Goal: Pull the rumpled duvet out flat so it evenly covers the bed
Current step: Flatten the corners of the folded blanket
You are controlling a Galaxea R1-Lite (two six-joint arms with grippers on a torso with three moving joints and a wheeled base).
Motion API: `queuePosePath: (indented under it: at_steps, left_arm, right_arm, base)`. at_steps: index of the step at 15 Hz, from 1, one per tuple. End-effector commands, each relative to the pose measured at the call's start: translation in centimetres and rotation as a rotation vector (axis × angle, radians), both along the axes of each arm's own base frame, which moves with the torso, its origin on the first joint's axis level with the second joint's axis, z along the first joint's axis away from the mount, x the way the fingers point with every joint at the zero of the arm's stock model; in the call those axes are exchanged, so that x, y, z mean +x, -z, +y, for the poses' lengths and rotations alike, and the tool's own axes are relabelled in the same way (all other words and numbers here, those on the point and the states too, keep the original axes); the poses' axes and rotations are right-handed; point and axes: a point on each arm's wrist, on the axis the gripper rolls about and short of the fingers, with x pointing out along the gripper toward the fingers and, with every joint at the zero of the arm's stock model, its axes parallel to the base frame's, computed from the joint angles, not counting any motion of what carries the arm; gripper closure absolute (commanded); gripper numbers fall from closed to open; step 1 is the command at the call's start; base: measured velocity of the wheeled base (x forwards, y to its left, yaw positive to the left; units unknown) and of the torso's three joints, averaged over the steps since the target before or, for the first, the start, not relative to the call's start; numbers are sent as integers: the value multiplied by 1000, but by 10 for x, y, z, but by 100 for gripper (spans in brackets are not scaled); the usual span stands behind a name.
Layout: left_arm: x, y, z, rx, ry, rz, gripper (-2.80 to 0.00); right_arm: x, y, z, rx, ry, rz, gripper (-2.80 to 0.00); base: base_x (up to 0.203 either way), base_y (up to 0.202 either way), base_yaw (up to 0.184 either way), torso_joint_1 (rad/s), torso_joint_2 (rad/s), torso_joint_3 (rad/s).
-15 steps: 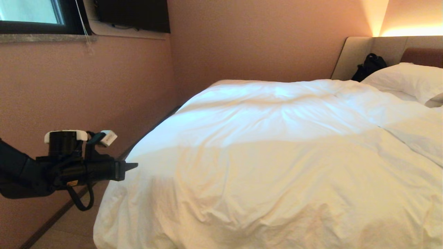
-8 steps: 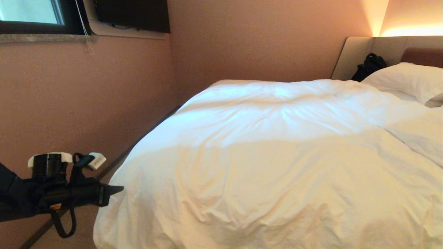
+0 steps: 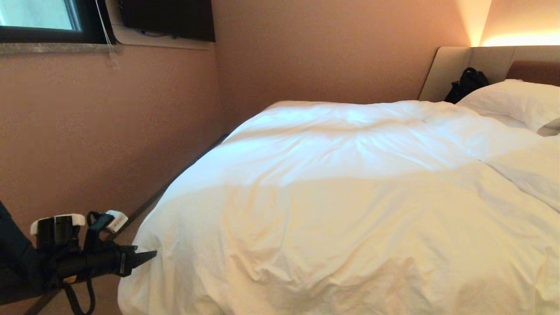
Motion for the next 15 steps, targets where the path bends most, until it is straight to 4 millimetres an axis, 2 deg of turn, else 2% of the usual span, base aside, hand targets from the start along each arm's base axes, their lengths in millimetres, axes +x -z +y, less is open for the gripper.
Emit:
queuePosePath:
  at_steps: [1, 7, 15]
  left_arm:
    - [-5, 17, -1, -9, 2, 19, -280]
    - [0, 32, 1, -12, -3, 40, -280]
    - [24, 39, 7, 11, -8, 23, -280]
  right_arm:
    - [0, 0, 0, 0, -2, 1, 0]
    - [0, 0, 0, 0, -1, 1, 0]
    - [0, 0, 0, 0, 0, 1, 0]
  base:
    - [0, 0, 0, 0, 0, 0]
    - [0, 0, 0, 0, 0, 0]
    - [0, 0, 0, 0, 0, 0]
